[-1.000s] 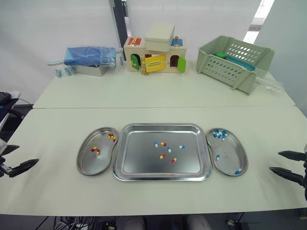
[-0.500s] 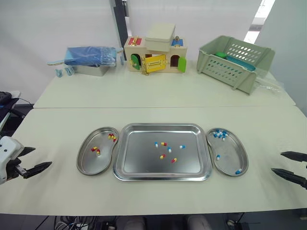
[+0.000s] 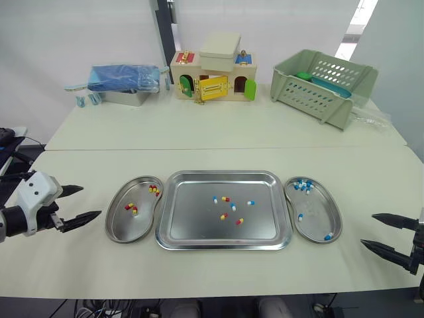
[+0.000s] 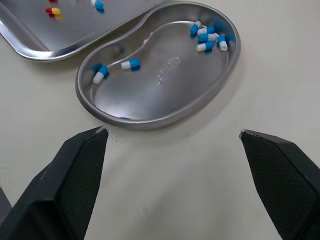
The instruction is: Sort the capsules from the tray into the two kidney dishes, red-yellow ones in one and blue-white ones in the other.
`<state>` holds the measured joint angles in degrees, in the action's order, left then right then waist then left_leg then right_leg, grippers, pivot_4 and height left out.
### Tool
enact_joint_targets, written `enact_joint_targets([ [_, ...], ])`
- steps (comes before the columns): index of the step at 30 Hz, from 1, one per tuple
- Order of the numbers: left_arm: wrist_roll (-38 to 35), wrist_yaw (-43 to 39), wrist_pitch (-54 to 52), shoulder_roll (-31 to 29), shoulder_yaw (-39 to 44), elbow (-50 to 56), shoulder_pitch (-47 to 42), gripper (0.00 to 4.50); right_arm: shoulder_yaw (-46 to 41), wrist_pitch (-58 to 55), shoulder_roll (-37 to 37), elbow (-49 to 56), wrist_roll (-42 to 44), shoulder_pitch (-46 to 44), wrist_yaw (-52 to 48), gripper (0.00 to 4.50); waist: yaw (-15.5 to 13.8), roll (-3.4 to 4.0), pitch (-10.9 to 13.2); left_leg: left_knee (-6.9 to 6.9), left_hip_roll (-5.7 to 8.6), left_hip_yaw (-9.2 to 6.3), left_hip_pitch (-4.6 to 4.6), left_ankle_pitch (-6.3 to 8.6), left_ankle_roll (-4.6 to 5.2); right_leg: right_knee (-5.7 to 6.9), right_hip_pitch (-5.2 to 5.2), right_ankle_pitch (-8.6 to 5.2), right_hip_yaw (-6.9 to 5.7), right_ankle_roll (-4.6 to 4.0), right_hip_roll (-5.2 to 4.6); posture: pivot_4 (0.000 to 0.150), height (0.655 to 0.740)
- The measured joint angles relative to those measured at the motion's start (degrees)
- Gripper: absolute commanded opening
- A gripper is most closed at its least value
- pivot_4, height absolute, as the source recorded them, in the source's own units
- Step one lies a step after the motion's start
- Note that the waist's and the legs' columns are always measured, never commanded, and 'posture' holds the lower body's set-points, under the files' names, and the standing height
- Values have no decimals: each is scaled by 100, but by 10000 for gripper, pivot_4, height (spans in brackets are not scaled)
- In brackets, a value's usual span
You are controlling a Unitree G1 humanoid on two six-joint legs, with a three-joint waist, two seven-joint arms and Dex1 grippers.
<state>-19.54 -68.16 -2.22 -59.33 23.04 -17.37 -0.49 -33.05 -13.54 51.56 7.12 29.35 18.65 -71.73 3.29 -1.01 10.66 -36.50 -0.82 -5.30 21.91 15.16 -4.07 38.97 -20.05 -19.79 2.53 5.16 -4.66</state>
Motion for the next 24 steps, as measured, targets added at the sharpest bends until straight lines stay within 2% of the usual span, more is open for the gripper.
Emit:
enact_joint_targets([
  [5,-509,145,88,981,377,1466,1121,45000,233,-718,69,1129,427,-468,424,44371,14,0,-1,-6,-5,4,2,0,-1,-1,3,0,1,0,-1,1500,7400],
  [10,-1069,563,146,2038,628,3050,2057,45000,1054,-1557,329,2002,788,-1300,893,44371,-94,-8,-4,-28,-4,-12,8,0,-1,-1,14,1,-13,0,-3,1500,7400],
  [13,-1280,764,313,2608,790,3627,2595,45000,1695,-2145,278,2302,998,-2161,1340,44371,-144,-9,-6,-32,3,-8,7,1,-1,-4,18,1,-10,2,-10,1500,7400],
  [14,-1318,770,550,2962,779,3853,2908,45000,2122,-2428,122,2421,1029,-2724,1572,44371,-109,-10,-7,-32,2,-6,6,1,-1,-8,18,2,-9,2,-9,1500,7400],
  [18,-1128,780,1303,3949,245,4254,3666,45000,3447,-3540,-280,2660,1011,-4104,2266,44371,-128,-16,-6,-31,4,-15,12,1,-1,-10,13,2,-15,1,-8,1500,7400],
  [24,-789,759,2510,4475,-123,3950,3829,45000,4984,-4456,-1404,2300,527,-5392,3081,44371,-180,-21,-11,-42,9,-31,48,1,-1,-9,-9,2,-29,1,-9,1500,7400],
])
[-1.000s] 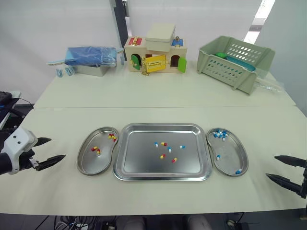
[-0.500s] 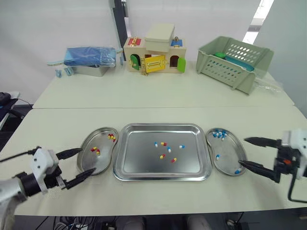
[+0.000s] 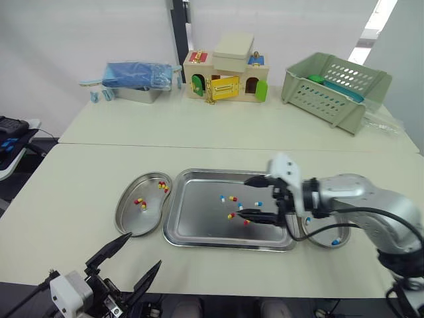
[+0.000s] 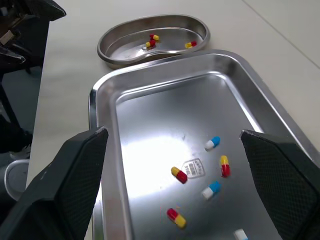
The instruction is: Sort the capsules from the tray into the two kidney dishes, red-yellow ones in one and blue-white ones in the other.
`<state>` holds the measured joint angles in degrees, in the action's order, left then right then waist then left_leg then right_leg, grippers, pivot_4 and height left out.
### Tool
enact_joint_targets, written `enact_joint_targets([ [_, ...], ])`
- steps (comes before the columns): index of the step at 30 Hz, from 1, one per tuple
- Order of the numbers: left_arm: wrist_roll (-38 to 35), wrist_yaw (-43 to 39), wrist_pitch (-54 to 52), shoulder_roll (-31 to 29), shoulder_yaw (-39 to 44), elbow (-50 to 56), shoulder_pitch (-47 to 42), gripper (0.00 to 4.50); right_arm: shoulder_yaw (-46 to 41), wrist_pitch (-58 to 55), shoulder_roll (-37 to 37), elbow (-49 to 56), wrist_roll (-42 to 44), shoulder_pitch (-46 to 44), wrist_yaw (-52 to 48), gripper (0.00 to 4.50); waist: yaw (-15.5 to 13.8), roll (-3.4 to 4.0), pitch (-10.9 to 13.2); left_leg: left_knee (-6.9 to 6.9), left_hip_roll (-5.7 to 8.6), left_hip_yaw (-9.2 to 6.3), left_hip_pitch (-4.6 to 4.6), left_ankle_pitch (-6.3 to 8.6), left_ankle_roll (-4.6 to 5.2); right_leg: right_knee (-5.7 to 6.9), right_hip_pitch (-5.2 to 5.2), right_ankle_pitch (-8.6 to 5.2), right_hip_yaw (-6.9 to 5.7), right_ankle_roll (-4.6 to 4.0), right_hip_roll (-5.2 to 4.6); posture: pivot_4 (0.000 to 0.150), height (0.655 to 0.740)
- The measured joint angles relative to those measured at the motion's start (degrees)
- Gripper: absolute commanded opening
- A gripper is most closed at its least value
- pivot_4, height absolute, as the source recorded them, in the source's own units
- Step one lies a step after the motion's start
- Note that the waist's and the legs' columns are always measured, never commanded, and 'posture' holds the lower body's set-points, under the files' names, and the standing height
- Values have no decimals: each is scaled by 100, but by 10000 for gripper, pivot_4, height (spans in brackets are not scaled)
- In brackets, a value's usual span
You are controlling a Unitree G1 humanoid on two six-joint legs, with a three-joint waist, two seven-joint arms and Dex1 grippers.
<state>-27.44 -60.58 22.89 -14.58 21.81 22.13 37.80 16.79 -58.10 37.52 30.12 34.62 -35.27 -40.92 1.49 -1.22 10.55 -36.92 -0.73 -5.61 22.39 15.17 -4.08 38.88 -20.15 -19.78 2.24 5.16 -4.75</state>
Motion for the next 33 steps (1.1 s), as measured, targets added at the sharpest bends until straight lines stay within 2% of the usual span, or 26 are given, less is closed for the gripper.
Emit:
enact_joint_targets([
  [3,139,-9,570,104,-161,-345,-3,45000,745,-263,-574,-617,-540,-581,380,44371,39,2,-1,1,0,0,3,-1,0,8,-13,0,1,-1,1,1500,7400],
  [9,168,110,1124,173,-428,-609,241,45000,1426,-417,-1220,-1324,-1163,-992,662,44371,102,4,-1,1,1,5,11,0,1,4,-21,1,11,0,1,1500,7400],
  [12,150,142,1287,179,-566,-707,379,45000,1569,-373,-1398,-1585,-1393,-1090,700,38897,130,4,-1,1,1,5,11,0,1,6,-23,1,10,0,1,1500,7400],
  [16,140,268,1486,181,-697,-733,412,45000,1708,-291,-1448,-1852,-1690,-1107,679,25131,171,5,-1,2,1,7,11,1,2,6,-25,1,12,0,1,1500,7400],
  [33,274,1003,1476,-98,-1004,-464,649,45000,1935,21,-1830,-2396,-2447,-1116,529,25131,185,5,0,3,1,0,12,1,2,12,-31,1,10,0,4,1500,7400],
])
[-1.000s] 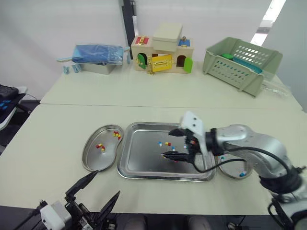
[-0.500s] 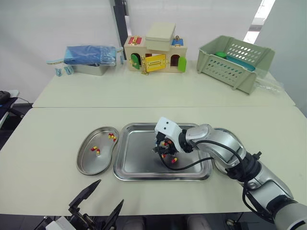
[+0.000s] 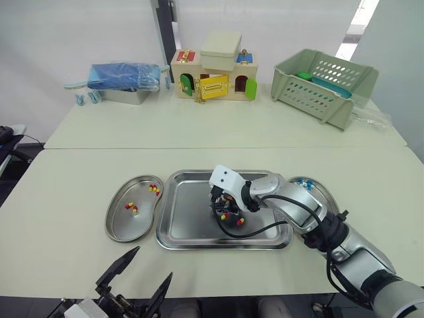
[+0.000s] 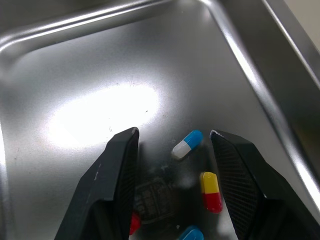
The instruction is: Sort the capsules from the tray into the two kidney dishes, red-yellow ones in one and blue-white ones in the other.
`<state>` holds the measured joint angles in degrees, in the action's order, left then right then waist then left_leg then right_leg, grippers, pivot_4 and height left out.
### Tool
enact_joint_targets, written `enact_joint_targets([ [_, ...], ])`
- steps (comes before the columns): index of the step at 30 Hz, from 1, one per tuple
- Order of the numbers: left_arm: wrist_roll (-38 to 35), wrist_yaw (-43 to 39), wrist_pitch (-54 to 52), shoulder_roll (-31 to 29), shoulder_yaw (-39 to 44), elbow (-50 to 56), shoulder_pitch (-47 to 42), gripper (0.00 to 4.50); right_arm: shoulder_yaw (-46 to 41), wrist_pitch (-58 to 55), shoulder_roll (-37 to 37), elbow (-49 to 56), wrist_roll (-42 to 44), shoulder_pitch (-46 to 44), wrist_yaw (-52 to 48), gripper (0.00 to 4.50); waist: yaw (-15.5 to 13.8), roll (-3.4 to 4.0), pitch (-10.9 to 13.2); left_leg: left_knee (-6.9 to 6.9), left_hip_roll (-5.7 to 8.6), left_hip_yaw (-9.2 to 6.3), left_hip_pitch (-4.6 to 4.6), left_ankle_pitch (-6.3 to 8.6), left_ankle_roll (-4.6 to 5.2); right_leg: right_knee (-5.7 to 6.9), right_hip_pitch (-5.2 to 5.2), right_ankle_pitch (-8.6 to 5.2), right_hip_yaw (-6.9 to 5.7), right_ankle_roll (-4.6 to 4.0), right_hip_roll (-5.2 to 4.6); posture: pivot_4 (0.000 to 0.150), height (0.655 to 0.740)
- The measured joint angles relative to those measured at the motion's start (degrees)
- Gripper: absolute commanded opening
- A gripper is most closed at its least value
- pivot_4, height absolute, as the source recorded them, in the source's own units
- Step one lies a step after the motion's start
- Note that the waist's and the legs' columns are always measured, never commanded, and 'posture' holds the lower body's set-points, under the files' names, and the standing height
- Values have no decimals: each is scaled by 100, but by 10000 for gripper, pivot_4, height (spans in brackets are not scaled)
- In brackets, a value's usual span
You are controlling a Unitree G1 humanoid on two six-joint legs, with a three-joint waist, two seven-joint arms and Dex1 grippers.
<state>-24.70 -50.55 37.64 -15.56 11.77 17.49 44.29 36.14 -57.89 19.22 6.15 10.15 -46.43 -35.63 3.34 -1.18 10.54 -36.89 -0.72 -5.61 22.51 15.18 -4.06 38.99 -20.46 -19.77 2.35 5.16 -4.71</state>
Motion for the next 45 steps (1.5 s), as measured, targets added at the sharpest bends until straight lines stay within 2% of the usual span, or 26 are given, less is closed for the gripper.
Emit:
enact_joint_targets([
  [7,5,128,-1,-101,-28,21,25,45000,93,34,-62,-144,-194,11,-136,25131,0,0,0,0,0,0,0,0,0,0,-1,0,0,0,1,1500,7400],
  [11,6,146,0,-123,-29,21,61,45000,101,87,-53,-145,-269,26,-188,17526,0,0,0,1,0,0,0,0,0,0,-1,0,0,0,1,1500,7400],
  [16,9,163,16,-124,-30,15,61,45000,100,149,-87,-155,-402,50,-198,4031,1,0,0,1,0,0,0,0,0,0,-1,0,0,0,1,1500,7400],
  [18,6,142,43,-125,-32,10,60,45000,100,168,-127,-162,-437,61,-205,116,1,0,0,1,0,-1,0,0,0,0,-1,0,0,0,1,1500,7400],
  [25,-21,43,165,-208,-48,-147,62,45000,35,197,-198,-169,-424,125,-322,116,0,0,0,1,0,-1,0,0,0,0,-1,0,0,0,1,1500,7400],
  [29,-133,-166,174,-379,-305,-132,35,45000,-482,429,-126,140,-84,561,-563,116,-10,0,0,1,0,-1,7,0,0,-2,-2,0,-1,0,1,1500,7400],
  [37,-542,-691,155,-859,-682,-97,-292,45000,-2248,1290,1685,1480,974,1661,-1917,116,-73,6,3,2,-2,-2,4,0,1,-4,4,0,-3,0,4,1500,7400],
  [41,-675,-945,158,-941,-894,-97,-483,45000,-3015,1485,2344,1674,1344,2116,-2312,116,-102,7,3,-2,-2,-1,5,0,0,-6,10,0,-5,0,4,1500,7400],
  [45,-770,-1229,158,-1001,-1060,-141,-660,45000,-3795,1674,3373,1863,1402,3056,-2694,116,-163,5,2,-3,-2,-2,3,0,1,-13,18,0,-9,0,3,1500,7400],
])
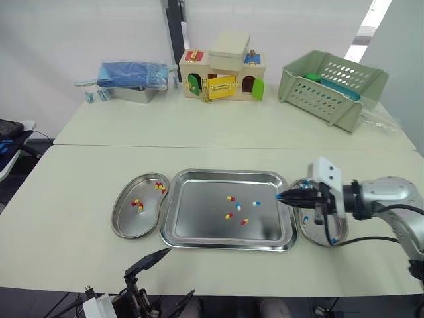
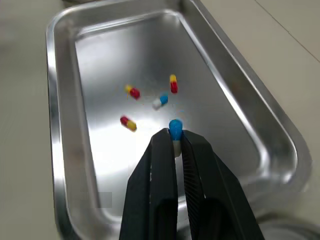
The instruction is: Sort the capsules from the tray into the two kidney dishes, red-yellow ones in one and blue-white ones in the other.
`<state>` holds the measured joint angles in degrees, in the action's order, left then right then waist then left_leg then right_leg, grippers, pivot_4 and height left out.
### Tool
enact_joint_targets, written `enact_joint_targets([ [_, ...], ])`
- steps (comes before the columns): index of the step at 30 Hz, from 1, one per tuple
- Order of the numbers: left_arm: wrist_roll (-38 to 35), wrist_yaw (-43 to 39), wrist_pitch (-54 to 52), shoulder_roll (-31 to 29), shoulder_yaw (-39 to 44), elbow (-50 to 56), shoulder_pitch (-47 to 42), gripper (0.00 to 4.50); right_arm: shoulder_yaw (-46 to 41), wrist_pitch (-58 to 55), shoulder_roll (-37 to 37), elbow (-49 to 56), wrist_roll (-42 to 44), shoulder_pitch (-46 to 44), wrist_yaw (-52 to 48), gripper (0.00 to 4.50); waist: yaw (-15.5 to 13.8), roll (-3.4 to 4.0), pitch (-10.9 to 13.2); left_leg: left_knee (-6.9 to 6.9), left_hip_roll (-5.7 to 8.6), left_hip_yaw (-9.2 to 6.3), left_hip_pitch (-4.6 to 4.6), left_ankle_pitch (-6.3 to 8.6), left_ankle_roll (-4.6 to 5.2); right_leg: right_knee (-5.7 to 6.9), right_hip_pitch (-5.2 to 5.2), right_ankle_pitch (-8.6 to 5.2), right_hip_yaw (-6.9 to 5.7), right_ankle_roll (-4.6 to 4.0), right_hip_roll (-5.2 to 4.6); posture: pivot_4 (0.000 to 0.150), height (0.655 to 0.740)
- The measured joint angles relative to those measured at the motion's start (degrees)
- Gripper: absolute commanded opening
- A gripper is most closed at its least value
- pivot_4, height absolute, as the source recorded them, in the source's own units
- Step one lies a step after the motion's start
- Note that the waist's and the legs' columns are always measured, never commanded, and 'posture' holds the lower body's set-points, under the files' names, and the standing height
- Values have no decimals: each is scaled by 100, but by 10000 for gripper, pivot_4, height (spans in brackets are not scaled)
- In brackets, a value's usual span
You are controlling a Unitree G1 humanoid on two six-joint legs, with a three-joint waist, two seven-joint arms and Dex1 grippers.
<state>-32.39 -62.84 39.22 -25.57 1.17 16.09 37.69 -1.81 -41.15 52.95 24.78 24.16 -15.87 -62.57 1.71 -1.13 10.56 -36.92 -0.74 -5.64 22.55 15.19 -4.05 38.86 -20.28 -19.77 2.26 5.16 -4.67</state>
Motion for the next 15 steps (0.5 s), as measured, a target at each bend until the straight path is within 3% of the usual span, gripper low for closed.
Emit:
enact_joint_targets([
  [7,-155,-413,2,-74,-96,-172,-258,45000,-420,662,676,-213,-383,1052,-99,116,18,5,-3,1,0,8,-22,0,0,4,16,0,7,0,1,1500,7400],
  [15,-239,-547,-16,-60,-96,-355,-410,45000,-426,824,677,-475,-510,1196,30,116,13,5,-3,0,-1,8,-22,0,0,2,19,0,8,0,0,1500,7400],
])
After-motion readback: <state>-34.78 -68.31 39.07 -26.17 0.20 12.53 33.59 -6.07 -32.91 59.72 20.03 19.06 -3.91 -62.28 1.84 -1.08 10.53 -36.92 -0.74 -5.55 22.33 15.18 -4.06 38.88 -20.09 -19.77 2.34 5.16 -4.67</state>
